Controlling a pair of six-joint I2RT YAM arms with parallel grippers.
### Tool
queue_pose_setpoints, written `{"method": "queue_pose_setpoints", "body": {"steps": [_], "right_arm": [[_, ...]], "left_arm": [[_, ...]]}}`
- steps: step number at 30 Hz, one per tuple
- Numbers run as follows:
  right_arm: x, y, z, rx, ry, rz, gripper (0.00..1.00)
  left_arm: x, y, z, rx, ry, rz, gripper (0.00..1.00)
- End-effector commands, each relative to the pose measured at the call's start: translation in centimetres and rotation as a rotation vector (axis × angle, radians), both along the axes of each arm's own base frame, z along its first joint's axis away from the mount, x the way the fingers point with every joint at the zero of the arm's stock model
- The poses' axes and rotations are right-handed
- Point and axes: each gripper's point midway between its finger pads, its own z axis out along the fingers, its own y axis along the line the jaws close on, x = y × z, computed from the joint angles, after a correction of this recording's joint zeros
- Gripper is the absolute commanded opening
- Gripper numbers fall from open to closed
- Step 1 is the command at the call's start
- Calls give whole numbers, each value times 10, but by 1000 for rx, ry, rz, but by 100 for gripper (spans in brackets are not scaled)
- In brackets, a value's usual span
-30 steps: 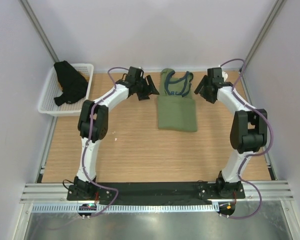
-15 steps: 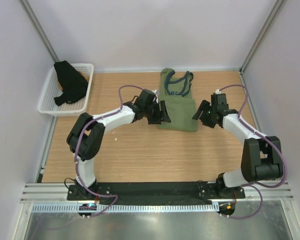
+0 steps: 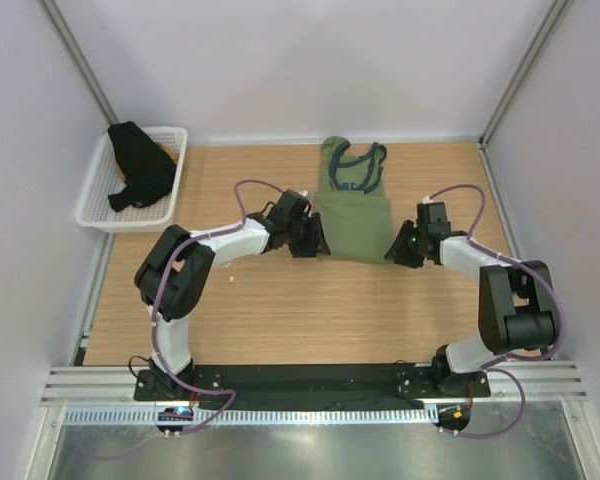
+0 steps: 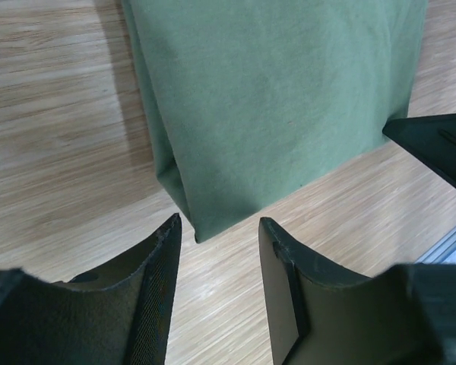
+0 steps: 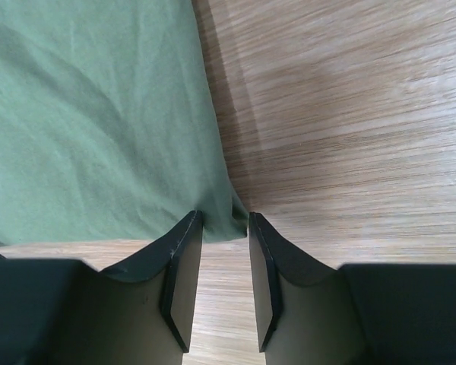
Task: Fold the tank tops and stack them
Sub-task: Fold the tank top
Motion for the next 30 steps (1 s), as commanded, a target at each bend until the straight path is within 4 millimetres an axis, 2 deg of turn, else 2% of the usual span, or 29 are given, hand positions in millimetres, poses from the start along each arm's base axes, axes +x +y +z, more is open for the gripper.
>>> {"method": "queue_pose_setpoints", "body": {"steps": [1, 3, 6, 10, 11, 14, 15, 16, 18, 19, 20, 22, 23, 25, 26, 29, 30], "right_arm": [[8, 3, 5, 11, -54, 6, 37], [6, 4, 0, 17, -52, 8, 36], [4, 4, -5, 16, -39, 10, 31], [4, 4, -6, 13, -43, 11, 25], [3, 3, -8, 11, -41, 12, 18], [3, 3, -7, 10, -39, 17, 5], [2, 3, -7, 9, -36, 19, 3], [1, 3, -6, 8, -36, 21, 1], [-6, 3, -7, 6, -11, 23, 1], [-11, 3, -8, 9, 2, 26, 1], [-19, 5, -7, 11, 18, 34, 1], [-37, 7, -11, 10, 57, 48, 1], [-41, 9, -5, 11, 41, 57, 2], [-60, 12, -9, 5, 76, 74, 3], [-63, 14, -2, 8, 53, 80, 3], [-81, 26, 1, 35, 63, 98, 3], [-86, 34, 8, 31, 45, 129, 3]], "left_arm": [[11, -6, 3, -21, -35, 15, 46], [11, -7, 0, -20, -32, 14, 45], [9, -9, -4, -26, -17, 4, 36], [13, 0, -13, 25, -19, 43, 34], [15, 3, -15, 37, -22, 55, 33], [14, 4, -22, 52, -7, 53, 15], [12, 5, -22, 58, 2, 52, 5], [10, 7, -22, 60, 7, 52, 1], [2, 18, -29, 90, 18, 65, 0], [0, 21, -23, 91, 5, 71, 0], [-9, 31, -33, 115, 27, 77, 0], [-20, 34, -29, 96, 27, 68, 0], [-31, 40, -37, 95, 44, 68, 0], [-40, 43, -30, 68, 38, 59, 0], [-51, 49, -37, 74, 53, 61, 0], [-67, 60, -31, 59, 42, 59, 0], [-70, 63, -28, 57, 35, 61, 0]]}}
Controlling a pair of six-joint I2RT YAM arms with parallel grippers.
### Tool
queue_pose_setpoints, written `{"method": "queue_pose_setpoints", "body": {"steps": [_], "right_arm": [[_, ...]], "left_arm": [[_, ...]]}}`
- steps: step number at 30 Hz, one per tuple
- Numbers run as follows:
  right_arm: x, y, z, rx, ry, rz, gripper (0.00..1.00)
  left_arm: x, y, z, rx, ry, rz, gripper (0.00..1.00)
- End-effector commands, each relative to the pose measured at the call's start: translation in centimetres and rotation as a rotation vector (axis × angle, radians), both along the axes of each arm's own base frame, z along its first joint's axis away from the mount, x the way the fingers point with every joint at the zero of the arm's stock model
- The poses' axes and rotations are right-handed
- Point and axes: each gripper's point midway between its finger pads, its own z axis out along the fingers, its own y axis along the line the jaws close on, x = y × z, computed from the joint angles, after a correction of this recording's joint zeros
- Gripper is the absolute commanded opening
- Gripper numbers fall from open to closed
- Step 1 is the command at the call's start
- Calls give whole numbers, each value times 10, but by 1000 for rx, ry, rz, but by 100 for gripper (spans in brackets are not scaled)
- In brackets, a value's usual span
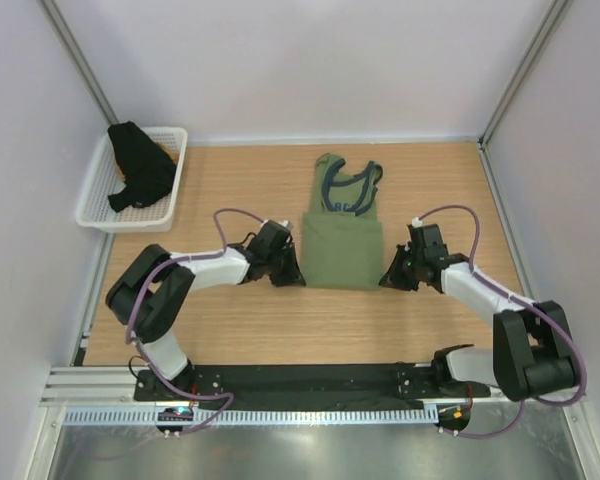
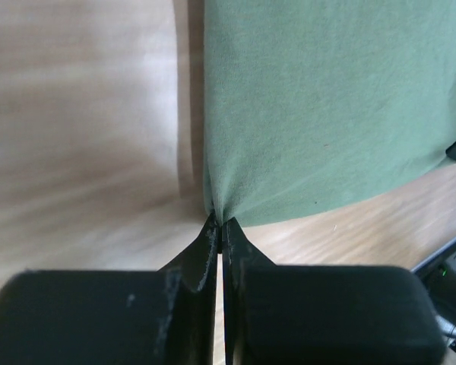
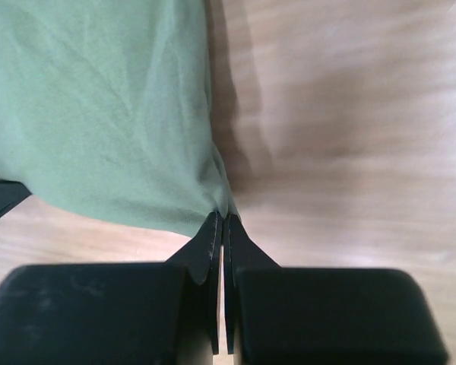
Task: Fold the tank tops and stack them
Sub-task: Fold the tank top
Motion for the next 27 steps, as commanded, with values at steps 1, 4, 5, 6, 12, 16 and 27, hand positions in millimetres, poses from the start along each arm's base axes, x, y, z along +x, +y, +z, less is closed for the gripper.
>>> {"method": "queue_pose_setpoints", "body": {"steps": [1, 4, 5, 6, 12, 16, 27], "right_arm": [[-24, 4, 6, -42, 22, 4, 5], [-39, 19, 11, -61, 11, 55, 7], [-42, 23, 13, -54, 12, 49, 7], [-46, 26, 16, -51, 7, 56, 7], [-75, 36, 17, -35, -3, 61, 8], [-89, 37, 11, -26, 11, 76, 9], [-108, 37, 34, -23, -3, 129, 9]], "left_arm": [[-18, 22, 1, 22, -11, 17, 0], [-35, 33, 9, 3, -18, 14, 0], [-38, 34, 18, -15, -40, 13, 0], [-42, 37, 19, -18, -41, 14, 0], [-83, 57, 17, -35, -41, 5, 0], [-101, 67, 9, -29, -21, 7, 0], [-131, 59, 31, -95, -22, -50, 0]]}}
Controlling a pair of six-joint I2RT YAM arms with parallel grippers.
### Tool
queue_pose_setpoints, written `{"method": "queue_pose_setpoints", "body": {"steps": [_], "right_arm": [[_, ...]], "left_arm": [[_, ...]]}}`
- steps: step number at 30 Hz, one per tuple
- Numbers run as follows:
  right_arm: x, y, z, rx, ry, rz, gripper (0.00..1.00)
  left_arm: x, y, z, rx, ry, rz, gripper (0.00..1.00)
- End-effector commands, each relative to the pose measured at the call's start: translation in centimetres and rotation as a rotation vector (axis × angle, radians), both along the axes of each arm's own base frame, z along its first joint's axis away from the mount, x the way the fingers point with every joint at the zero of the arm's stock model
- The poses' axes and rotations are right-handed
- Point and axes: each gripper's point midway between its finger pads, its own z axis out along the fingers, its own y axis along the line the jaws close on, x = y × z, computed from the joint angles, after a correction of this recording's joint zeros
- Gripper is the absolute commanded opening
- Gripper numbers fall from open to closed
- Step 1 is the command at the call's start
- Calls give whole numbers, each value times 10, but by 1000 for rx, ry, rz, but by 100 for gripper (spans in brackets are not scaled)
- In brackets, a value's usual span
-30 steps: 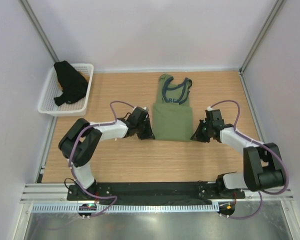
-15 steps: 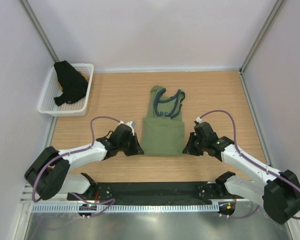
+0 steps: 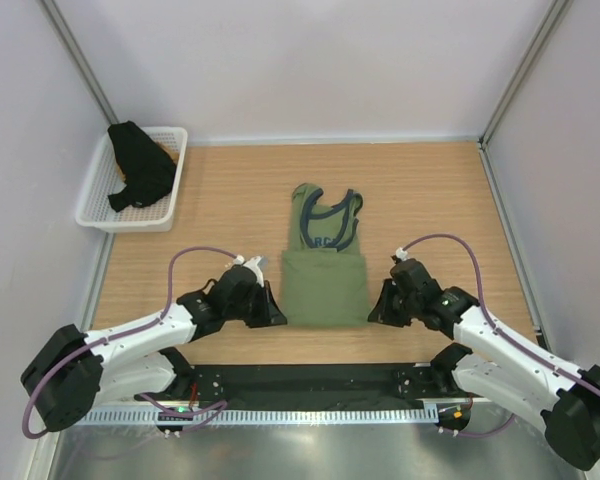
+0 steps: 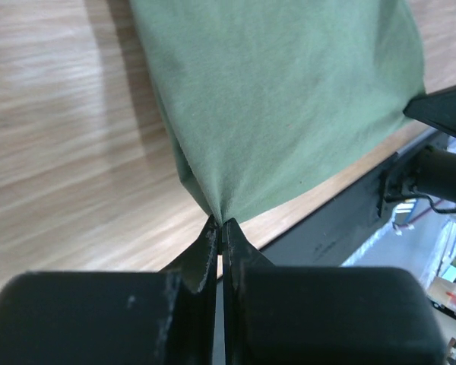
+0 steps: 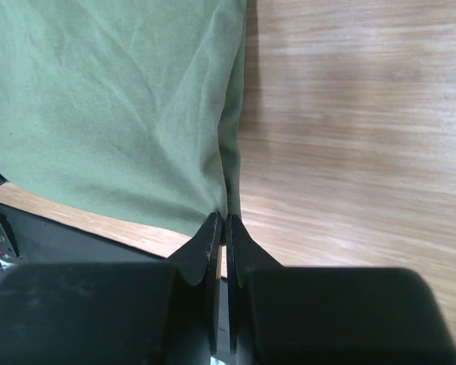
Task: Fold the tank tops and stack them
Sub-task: Fold the tank top
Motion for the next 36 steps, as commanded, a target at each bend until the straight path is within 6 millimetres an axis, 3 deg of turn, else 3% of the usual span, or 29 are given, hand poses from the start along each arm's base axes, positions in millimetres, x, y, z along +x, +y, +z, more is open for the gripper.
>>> {"method": "queue_pose_setpoints", "body": {"steps": [1, 14, 21, 22, 24, 25, 27, 31, 36], "right_arm": [[-2, -11, 12, -41, -17, -20, 9], [-4, -1, -3, -15, 6, 21, 12], [-2, -1, 5, -5, -14, 24, 12], [-3, -1, 4, -8, -16, 33, 18], [-4, 4, 5, 17, -29, 59, 34], [-8, 9, 6, 44, -30, 85, 55], [-10, 12, 2, 65, -45, 94, 62], [-16, 22, -4, 126, -33, 127, 63], [-20, 26, -18, 123, 1, 145, 53]], "left_arm": [[-11, 10, -3, 41, 23, 9, 0], [-17, 13, -17, 73, 52, 10, 0], [-19, 13, -16, 63, 59, 5, 1], [-19, 13, -17, 66, 59, 7, 1], [-19, 13, -18, 69, 64, 7, 5], [-19, 13, -19, 73, 69, 6, 6], [-20, 14, -24, 87, 79, 6, 10], [-20, 19, -29, 96, 79, 32, 25], [-18, 24, -23, 75, 43, 61, 49]]}}
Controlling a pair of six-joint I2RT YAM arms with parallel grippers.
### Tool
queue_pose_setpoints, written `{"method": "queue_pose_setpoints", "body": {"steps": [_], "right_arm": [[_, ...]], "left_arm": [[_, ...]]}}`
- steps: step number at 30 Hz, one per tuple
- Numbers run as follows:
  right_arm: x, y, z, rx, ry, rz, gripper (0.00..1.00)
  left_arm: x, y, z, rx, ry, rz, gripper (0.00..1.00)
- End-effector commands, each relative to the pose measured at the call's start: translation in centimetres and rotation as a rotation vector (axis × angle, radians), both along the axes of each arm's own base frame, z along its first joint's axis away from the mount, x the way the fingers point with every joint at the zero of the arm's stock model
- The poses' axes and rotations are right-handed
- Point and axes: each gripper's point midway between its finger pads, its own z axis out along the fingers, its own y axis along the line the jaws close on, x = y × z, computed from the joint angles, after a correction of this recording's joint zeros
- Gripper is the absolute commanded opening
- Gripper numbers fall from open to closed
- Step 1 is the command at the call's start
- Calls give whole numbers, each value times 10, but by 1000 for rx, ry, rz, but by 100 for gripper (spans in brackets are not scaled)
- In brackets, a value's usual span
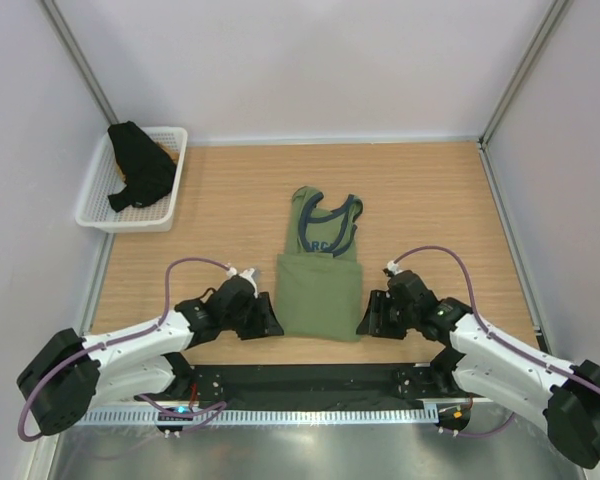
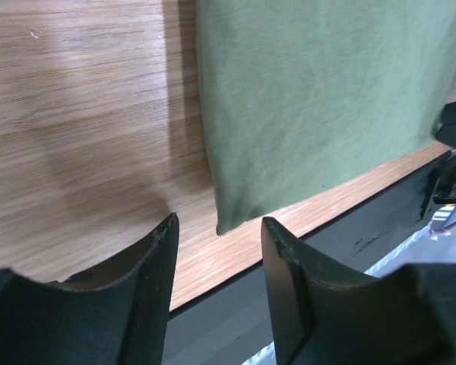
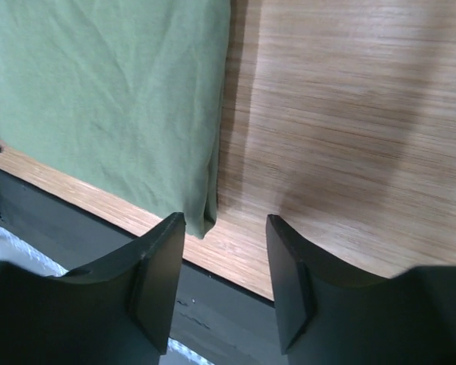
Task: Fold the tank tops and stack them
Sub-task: Fold the tank top
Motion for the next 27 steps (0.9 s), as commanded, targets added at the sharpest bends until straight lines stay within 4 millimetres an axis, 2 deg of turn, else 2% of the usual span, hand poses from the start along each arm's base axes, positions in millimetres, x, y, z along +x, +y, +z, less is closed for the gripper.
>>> {"method": "queue_pose_setpoints", "body": {"steps": [1, 10, 13, 14, 15, 16, 18, 22, 27], "right_arm": [[4, 14, 0, 46, -9, 28, 51], [0, 26, -9, 45, 7, 55, 36], [-3, 31, -8, 55, 12, 67, 27], [-4, 33, -7, 61, 12, 73, 23], [-5, 34, -7, 66, 15, 76, 15], [-7, 36, -6, 73, 21, 87, 1], [-7, 37, -2, 77, 14, 90, 1], [-5, 39, 17, 102, -10, 91, 1], [-13, 36, 41, 115, -12, 97, 1]], "left_arm": [[6, 2, 6, -10, -44, 30, 50], [13, -9, -1, -3, -25, 19, 48], [12, -11, -7, 1, -8, 9, 38], [12, -14, -7, -8, -12, 7, 31], [12, -15, -8, -8, -12, 2, 25], [10, -16, -9, -9, -1, -6, 16], [8, -20, -7, -20, -2, -21, 0], [6, -23, 6, -44, -6, -33, 0], [-5, -22, 30, -79, -24, -58, 0]]}}
